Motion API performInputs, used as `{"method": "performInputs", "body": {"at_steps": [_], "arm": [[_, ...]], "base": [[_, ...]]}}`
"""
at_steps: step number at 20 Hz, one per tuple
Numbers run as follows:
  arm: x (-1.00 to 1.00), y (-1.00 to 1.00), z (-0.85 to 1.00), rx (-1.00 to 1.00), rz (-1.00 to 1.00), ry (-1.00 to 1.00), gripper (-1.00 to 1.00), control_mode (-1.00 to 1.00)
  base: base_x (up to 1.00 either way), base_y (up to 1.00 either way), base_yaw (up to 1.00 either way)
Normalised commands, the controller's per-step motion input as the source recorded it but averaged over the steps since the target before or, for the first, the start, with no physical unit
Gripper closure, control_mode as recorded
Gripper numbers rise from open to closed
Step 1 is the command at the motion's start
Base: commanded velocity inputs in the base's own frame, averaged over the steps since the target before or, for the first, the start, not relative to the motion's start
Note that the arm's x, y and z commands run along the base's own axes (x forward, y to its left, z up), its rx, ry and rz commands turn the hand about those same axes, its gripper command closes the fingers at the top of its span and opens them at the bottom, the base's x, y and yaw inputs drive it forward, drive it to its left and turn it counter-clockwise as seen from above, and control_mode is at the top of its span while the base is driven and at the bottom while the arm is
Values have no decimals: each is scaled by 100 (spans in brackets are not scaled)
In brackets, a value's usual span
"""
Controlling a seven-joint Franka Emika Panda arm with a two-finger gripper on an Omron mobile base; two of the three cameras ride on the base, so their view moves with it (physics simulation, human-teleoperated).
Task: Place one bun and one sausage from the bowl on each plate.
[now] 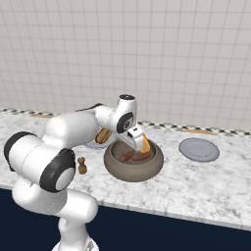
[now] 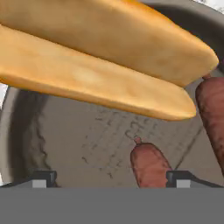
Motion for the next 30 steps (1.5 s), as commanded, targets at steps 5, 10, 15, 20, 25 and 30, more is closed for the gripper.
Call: {"method": "performInputs", "body": {"at_steps": [5,10,15,20,25,30], "arm": [[-12,-34,0,1,0,42,-100,-100],[-50,12,-2,-2,4,1,-100,-100],[-58,3,0,0,4,-11,-100,-100],[6,13,-14,-3,0,0,-100,-100],[6,12,-27,-5,0,5,100,-100],[-3,7,19,0,0,-1,100,-100]], "base": [[0,0,0],[0,0,0],[0,0,0],[0,0,0],[0,0,0],[0,0,0]]}}
